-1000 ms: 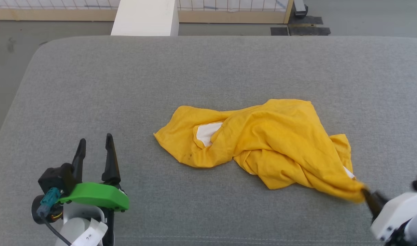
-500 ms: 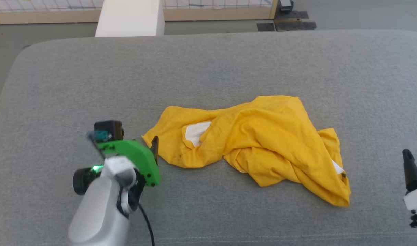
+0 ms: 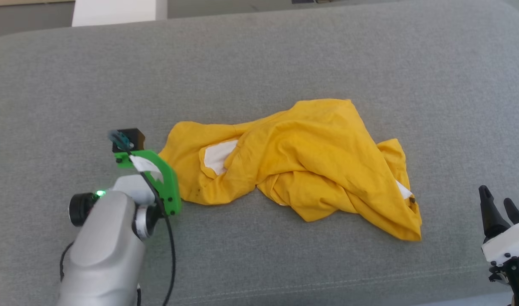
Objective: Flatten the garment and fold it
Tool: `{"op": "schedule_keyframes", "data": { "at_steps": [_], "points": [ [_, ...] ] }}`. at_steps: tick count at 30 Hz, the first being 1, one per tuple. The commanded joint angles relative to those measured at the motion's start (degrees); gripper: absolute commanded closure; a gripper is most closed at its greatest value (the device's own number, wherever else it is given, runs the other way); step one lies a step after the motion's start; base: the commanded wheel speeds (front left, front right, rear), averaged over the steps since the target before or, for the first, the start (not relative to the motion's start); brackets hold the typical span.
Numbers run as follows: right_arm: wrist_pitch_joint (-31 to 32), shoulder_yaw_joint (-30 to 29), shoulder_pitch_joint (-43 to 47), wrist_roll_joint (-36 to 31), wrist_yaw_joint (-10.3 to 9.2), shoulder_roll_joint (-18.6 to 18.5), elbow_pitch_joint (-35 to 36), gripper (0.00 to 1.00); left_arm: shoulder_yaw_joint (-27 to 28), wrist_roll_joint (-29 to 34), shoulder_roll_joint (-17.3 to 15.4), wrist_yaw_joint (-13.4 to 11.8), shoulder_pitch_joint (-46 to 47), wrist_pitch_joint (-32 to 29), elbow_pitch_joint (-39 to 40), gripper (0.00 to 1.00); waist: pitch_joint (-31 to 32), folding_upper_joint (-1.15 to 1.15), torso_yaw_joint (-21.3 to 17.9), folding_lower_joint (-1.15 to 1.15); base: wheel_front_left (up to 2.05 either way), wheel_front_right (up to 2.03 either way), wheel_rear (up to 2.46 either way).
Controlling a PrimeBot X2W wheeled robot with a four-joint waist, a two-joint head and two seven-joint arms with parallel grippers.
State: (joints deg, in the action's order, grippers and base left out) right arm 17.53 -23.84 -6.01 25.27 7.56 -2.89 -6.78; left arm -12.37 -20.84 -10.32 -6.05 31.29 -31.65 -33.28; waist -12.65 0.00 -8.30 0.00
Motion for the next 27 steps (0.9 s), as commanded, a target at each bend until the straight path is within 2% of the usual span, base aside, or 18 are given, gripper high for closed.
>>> {"op": "schedule_keyframes", "data": {
  "at_steps": [1,4,8,11,15,18,19,20,21,24,27],
  "points": [
    [-0.6,0.1,-1.1,0.2,-0.08,0.0,-0.3,0.00,0.1,-1.6,0.7,0.9,0.3,-0.3,-0.9,1.00,-1.3,0.00,-0.9,0.00,0.00,0.00,0.00],
    [-1.1,-0.3,-0.8,0.1,-0.08,0.0,-0.9,0.00,2.4,-4.4,1.8,1.8,0.7,3.0,0.0,1.00,-1.4,0.00,0.0,0.00,0.00,0.00,0.00],
    [-1.1,-0.7,-0.9,-0.8,-0.08,0.0,-1.4,0.00,9.2,-10.0,2.7,1.2,1.5,10.0,3.6,1.00,-0.4,0.00,1.7,0.00,0.00,0.00,0.00],
    [-0.8,-0.5,-1.2,-1.0,-0.08,0.0,-1.5,0.00,13.3,-12.6,2.0,0.7,-0.6,13.3,6.9,1.00,0.6,0.00,2.8,0.00,0.00,0.00,0.00],
    [-0.1,-0.1,-1.1,-1.4,-0.08,0.0,-1.4,0.00,15.4,-13.6,1.4,-1.1,-8.0,12.9,8.2,1.00,1.3,0.00,4.9,0.00,0.00,0.00,0.00],
    [0.8,0.2,-1.5,-1.9,-0.08,0.0,-0.8,0.00,15.1,-14.5,2.6,-1.4,-11.4,11.6,7.8,1.00,1.2,0.00,6.3,0.00,0.00,0.00,0.00],
    [1.2,0.4,-1.7,-2.2,-0.08,0.0,-0.4,0.00,15.0,-14.7,3.0,-1.5,-11.9,11.6,7.7,0.96,1.1,0.00,6.7,0.00,0.00,0.00,0.00],
    [1.6,0.6,-2.0,-2.5,-0.08,0.0,-0.1,0.00,14.9,-14.9,3.3,-1.2,-12.0,12.1,7.9,0.38,1.0,0.00,7.0,0.00,0.00,0.00,0.00],
    [2.1,1.1,-2.5,-2.9,-0.08,0.0,0.4,0.00,14.9,-15.3,3.6,-0.5,-11.9,13.1,8.5,0.00,1.0,0.00,7.3,0.00,0.00,0.00,0.00],
    [3.7,2.7,-4.7,-4.0,-0.08,0.0,1.8,0.00,15.3,-15.8,3.9,2.1,-11.2,17.7,11.2,0.00,0.9,0.00,8.0,0.00,0.00,0.00,0.00],
    [6.7,6.0,-8.4,-6.0,-0.08,0.0,3.0,0.00,15.2,-13.1,2.5,4.5,-12.1,25.5,15.2,0.00,0.4,0.00,8.5,0.00,0.00,0.00,0.00]
  ]
}}
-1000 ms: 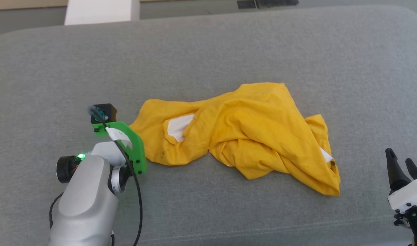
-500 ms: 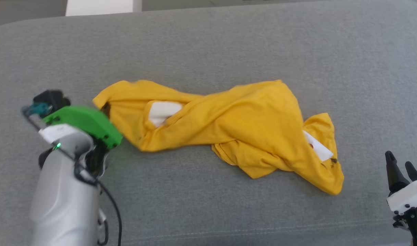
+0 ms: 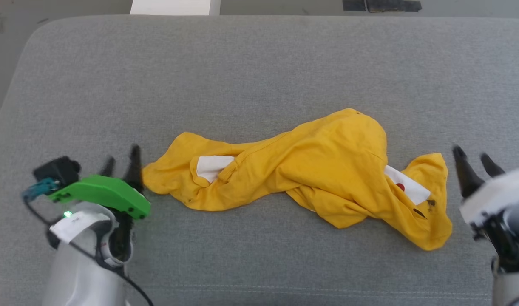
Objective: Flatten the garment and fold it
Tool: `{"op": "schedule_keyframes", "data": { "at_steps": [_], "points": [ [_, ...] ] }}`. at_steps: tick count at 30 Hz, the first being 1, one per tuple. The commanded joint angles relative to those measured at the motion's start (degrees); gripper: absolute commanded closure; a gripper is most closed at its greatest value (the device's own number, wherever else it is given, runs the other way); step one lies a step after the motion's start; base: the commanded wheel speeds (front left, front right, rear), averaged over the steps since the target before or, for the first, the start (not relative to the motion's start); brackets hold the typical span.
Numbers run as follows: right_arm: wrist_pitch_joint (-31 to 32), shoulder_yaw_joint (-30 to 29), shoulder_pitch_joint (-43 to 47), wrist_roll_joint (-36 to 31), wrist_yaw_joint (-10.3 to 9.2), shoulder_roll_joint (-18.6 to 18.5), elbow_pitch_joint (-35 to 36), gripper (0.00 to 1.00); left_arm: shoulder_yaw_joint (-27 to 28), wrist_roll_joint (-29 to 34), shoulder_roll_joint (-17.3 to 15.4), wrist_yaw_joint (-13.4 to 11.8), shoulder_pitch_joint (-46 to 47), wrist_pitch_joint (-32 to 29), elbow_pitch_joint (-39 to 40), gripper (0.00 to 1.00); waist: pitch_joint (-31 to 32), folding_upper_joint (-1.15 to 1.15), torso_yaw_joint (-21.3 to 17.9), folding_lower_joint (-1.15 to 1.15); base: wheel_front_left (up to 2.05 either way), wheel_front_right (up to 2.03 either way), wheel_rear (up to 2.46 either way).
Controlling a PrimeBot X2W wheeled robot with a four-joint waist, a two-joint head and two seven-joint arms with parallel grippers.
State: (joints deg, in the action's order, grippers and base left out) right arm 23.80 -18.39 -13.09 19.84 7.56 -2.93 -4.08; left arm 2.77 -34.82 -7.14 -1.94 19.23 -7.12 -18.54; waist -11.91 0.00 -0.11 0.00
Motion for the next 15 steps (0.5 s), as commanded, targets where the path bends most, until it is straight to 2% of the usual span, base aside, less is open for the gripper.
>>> {"op": "schedule_keyframes", "data": {
  "at_steps": [1,4,6,10,15],
  "points": [
    [1.8,1.7,-2.5,-1.4,-0.08,0.0,0.3,0.00,0.0,2.2,-1.2,0.9,-0.6,3.8,1.6,0.00,-0.5,0.00,0.4,0.00,0.00,0.00,0.00],
    [9.2,5.9,-7.0,-5.1,-0.08,0.0,-0.5,0.00,-1.5,7.3,-2.5,2.1,-3.1,13.1,4.8,0.00,-1.7,0.00,1.3,0.00,0.00,0.00,0.00],
    [14.1,8.6,-10.4,-8.7,-0.08,0.0,-1.5,0.00,-2.6,9.7,-2.8,2.4,-4.5,16.9,5.2,0.00,-2.5,0.00,2.0,0.00,0.00,0.00,0.00],
    [20.3,13.4,-17.7,-15.5,-0.08,-0.8,-5.0,0.00,-4.5,12.3,-2.6,2.9,-5.1,19.7,4.3,0.00,-4.7,0.00,3.8,0.00,0.00,0.00,0.00],
    [25.1,15.2,-23.7,-21.5,-0.08,-2.3,-12.2,0.00,-5.9,13.2,-1.6,3.1,-3.8,20.7,3.7,0.00,-7.1,0.00,6.2,0.00,0.00,0.00,0.00]
  ]
}}
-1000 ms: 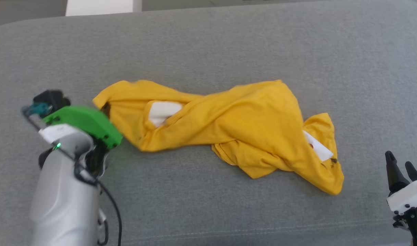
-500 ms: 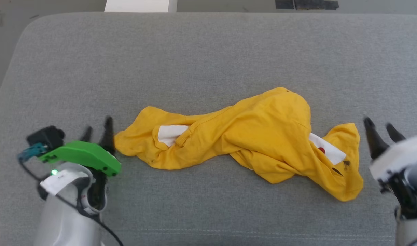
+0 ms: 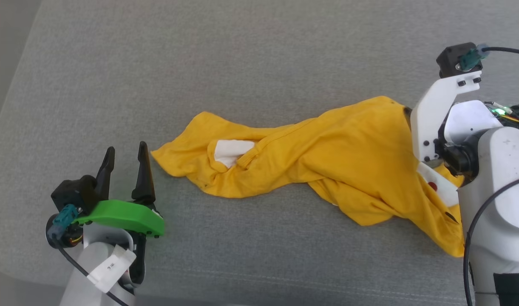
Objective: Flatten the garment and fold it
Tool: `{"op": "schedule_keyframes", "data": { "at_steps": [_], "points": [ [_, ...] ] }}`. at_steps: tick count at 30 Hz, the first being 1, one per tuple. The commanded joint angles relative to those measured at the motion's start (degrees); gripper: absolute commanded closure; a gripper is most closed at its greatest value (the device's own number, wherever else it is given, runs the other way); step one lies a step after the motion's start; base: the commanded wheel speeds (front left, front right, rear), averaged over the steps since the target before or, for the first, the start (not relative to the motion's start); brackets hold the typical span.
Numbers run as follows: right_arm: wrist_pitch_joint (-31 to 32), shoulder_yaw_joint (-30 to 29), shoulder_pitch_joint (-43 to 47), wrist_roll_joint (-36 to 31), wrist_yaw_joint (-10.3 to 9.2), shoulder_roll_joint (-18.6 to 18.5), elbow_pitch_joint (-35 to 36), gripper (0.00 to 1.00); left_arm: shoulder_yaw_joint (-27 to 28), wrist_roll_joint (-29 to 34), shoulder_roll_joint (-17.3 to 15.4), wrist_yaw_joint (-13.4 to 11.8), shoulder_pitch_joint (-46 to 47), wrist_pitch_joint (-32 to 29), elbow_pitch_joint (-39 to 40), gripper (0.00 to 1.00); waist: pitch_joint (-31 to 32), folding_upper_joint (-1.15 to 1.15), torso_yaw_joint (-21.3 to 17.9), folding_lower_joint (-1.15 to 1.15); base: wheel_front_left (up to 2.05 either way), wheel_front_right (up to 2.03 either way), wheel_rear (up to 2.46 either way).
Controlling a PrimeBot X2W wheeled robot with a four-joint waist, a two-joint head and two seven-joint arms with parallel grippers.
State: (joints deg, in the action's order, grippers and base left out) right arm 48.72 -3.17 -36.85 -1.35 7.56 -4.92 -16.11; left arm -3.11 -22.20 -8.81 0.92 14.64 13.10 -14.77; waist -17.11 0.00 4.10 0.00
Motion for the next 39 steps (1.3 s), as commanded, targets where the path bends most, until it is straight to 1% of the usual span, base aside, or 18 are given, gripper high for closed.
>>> {"op": "schedule_keyframes", "data": {
  "at_steps": [1,6,11,12,13,14,17,18,20,22,26,28,30,31,32,33,35,39],
  "points": [
    [1.1,0.1,-0.6,-1.6,-0.08,-0.6,-1.8,0.00,0.0,0.5,0.1,0.3,1.0,0.6,-0.2,0.00,-2.3,0.00,2.4,0.00,0.00,0.00,0.00],
    [4.8,1.2,-0.5,-3.2,-0.08,-0.3,-7.1,0.00,-0.1,0.7,0.1,0.4,1.5,1.0,-0.4,0.00,-3.2,0.00,3.0,0.00,0.00,0.00,0.00],
    [3.7,1.0,0.2,-1.6,-0.08,0.3,-9.0,0.00,0.4,0.4,-0.1,0.3,1.5,1.3,-1.0,0.00,-2.9,0.00,2.4,0.00,0.00,0.00,0.00],
    [3.3,0.8,0.2,-1.1,-0.08,0.5,-9.2,0.66,0.3,0.4,-0.1,0.3,1.5,1.3,-1.1,0.00,-2.7,0.00,2.2,0.00,0.00,0.00,0.00],
    [2.5,0.8,0.0,-0.8,-0.08,0.6,-9.0,0.97,0.3,0.4,-0.1,0.3,1.5,1.3,-1.2,0.00,-2.5,0.00,2.0,0.00,0.00,0.00,0.00],
    [1.4,0.6,-0.4,-0.2,-0.08,0.6,-8.8,1.00,0.2,0.4,-0.1,0.3,1.5,1.3,-1.4,0.00,-2.2,0.00,1.8,0.00,0.00,0.00,0.00],
    [-2.5,-2.5,-2.0,1.5,-0.08,0.7,-7.5,1.00,0.1,0.3,-0.1,0.3,1.4,1.4,-1.7,0.00,-1.1,0.00,1.1,0.00,0.00,0.00,0.00],
    [-4.1,-4.5,-2.8,2.2,-0.08,0.7,-6.7,1.00,0.0,0.3,-0.1,0.2,1.3,1.4,-1.7,0.00,-0.7,0.00,0.8,0.00,0.00,0.00,0.00],
    [-6.6,-7.9,-4.1,2.3,-0.08,0.0,-5.0,1.00,0.0,0.1,0.1,0.2,1.2,1.4,-1.8,0.00,0.0,0.00,0.5,0.00,0.00,0.00,0.00],
    [-7.5,-11.7,-4.3,2.0,-0.08,-1.0,-3.2,1.00,0.0,-0.1,0.1,0.1,1.0,1.4,-1.8,0.00,0.7,0.00,0.3,0.00,0.00,0.00,0.00],
    [-4.8,-20.0,-0.8,-1.1,-0.08,-3.2,-0.1,1.00,0.0,-0.5,0.2,0.0,0.7,1.3,-1.7,0.00,1.1,0.00,0.1,0.00,0.00,0.00,0.00],
    [-2.4,-22.8,2.4,-2.7,-0.08,-2.8,0.5,1.00,0.0,-0.7,0.2,-0.1,0.6,1.2,-1.5,0.00,0.9,0.00,0.0,0.00,0.00,0.00,0.00],
    [-1.3,-25.1,5.2,-3.4,-0.08,-1.5,0.6,1.00,0.0,-1.0,0.2,-0.3,0.4,0.8,-1.4,0.00,0.6,0.00,-0.2,0.00,0.00,0.00,0.00],
    [-1.3,-25.9,6.2,-3.6,-0.08,-0.8,0.6,0.93,0.0,-1.1,0.1,-0.3,0.3,0.6,-1.3,0.00,0.5,0.00,-0.4,0.00,0.00,0.00,0.00],
    [-1.6,-26.7,7.1,-3.7,-0.08,-0.1,0.4,0.19,0.0,-1.2,0.1,-0.3,0.2,0.4,-1.2,0.00,0.4,0.00,-0.5,0.00,0.00,0.00,0.00],
    [-2.3,-27.1,7.6,-3.6,-0.08,0.4,0.4,0.00,0.0,-1.3,0.0,-0.3,0.2,0.3,-1.2,0.00,0.4,0.00,-0.6,0.00,0.00,0.00,0.00],
    [-4.9,-28.0,8.0,-2.6,-0.08,1.2,1.0,0.00,0.1,-1.5,-0.1,-0.4,0.0,0.0,-1.1,0.00,0.6,0.00,-0.9,0.00,0.00,0.00,0.00],
    [-13.9,-30.6,8.4,2.7,-0.08,1.9,4.2,0.00,-0.2,-1.7,-0.1,-0.6,-0.3,-0.4,-1.2,0.00,2.0,0.00,-1.0,0.00,0.00,0.00,0.00]
  ]
}}
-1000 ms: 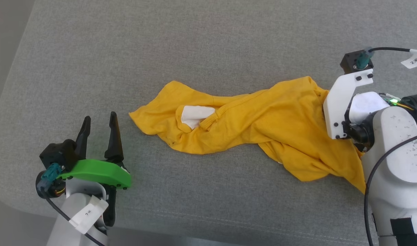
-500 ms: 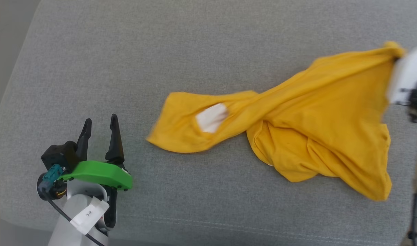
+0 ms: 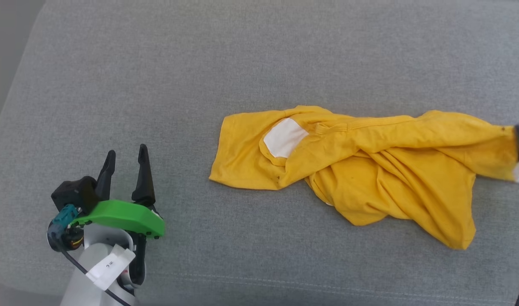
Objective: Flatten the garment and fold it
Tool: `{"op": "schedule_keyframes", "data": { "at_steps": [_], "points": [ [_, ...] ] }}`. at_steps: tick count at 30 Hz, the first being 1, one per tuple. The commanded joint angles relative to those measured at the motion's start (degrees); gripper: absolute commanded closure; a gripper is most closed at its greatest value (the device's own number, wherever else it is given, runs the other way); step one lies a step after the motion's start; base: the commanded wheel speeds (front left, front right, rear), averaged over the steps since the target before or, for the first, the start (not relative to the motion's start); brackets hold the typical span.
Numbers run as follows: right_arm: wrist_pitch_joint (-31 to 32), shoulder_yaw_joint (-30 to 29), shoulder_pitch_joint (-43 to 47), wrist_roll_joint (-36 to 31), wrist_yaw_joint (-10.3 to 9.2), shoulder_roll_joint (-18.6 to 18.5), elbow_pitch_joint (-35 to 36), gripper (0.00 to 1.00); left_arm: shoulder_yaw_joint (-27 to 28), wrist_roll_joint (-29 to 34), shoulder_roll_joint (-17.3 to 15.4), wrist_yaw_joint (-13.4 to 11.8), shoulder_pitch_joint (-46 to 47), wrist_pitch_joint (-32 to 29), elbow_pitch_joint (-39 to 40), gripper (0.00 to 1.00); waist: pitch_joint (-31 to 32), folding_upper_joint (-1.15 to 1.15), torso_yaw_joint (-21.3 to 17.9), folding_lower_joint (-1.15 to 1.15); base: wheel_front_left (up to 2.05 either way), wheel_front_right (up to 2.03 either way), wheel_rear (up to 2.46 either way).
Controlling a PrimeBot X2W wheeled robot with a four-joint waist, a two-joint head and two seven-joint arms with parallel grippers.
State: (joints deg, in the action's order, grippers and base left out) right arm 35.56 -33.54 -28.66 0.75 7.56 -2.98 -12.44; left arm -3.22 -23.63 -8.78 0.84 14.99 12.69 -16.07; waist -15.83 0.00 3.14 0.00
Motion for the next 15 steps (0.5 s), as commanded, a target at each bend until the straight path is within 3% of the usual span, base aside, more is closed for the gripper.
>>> {"op": "schedule_keyframes", "data": {
  "at_steps": [1,8,10,15],
  "points": [
    [-2.7,-1.1,1.1,2.6,-0.08,0.0,1.8,0.00,-0.1,-0.4,0.0,-0.6,-0.9,-0.1,0.1,0.00,1.3,0.00,-0.1,0.00,0.00,0.00,0.00],
    [-8.3,-2.0,11.3,12.8,-0.08,0.1,4.9,0.00,-1.5,-2.4,1.7,-1.3,-1.3,-5.0,1.8,0.00,3.8,0.00,-1.4,0.00,0.00,0.00,0.00],
    [-9.0,-2.1,13.3,13.9,-0.08,0.1,5.4,0.00,-2.9,-3.2,2.4,-1.7,-0.5,-9.3,2.5,0.00,4.2,0.00,-2.0,0.00,0.00,0.00,0.00],
    [-9.4,-2.0,15.9,15.1,-0.08,0.1,5.8,0.00,-8.0,-3.4,3.1,-5.0,2.8,-27.2,2.4,0.00,4.2,0.00,-3.9,0.00,0.00,0.00,0.00]
  ]
}}
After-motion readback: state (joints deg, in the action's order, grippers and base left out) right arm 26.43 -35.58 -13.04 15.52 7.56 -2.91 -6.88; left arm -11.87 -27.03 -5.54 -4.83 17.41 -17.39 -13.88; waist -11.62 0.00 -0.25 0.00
